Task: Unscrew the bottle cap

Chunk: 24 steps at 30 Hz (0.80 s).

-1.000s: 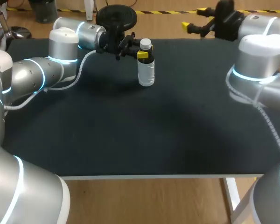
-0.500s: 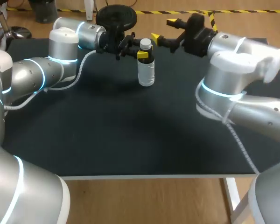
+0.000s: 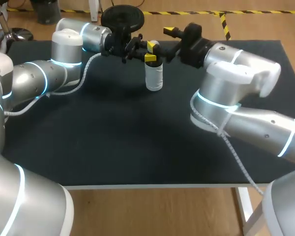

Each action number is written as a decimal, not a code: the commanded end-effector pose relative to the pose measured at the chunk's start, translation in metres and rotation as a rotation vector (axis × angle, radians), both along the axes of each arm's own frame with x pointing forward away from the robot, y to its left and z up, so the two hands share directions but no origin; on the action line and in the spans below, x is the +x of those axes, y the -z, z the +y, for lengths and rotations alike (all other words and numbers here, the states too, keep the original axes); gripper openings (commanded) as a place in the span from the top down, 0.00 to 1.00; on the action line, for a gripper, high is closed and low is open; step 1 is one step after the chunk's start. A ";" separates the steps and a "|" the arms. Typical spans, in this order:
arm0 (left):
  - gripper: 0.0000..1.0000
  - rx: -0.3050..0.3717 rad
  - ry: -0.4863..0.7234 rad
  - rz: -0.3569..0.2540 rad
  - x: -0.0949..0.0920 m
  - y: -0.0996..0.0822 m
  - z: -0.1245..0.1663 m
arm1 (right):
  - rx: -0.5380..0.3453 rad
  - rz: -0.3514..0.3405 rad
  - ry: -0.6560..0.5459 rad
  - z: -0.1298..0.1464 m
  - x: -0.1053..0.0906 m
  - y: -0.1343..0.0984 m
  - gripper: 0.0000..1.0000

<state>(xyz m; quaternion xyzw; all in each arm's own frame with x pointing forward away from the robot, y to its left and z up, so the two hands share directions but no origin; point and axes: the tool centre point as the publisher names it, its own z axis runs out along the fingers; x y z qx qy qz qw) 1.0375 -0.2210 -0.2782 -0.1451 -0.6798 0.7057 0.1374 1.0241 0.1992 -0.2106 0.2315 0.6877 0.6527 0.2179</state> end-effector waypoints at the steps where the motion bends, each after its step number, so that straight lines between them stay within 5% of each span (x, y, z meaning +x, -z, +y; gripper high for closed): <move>1: 1.00 0.002 0.003 -0.002 0.001 -0.001 0.000 | -0.004 0.012 0.033 0.010 0.003 0.009 0.00; 24: 1.00 0.002 0.003 -0.002 0.001 -0.001 0.000 | -0.013 0.068 0.005 0.020 0.014 0.033 0.00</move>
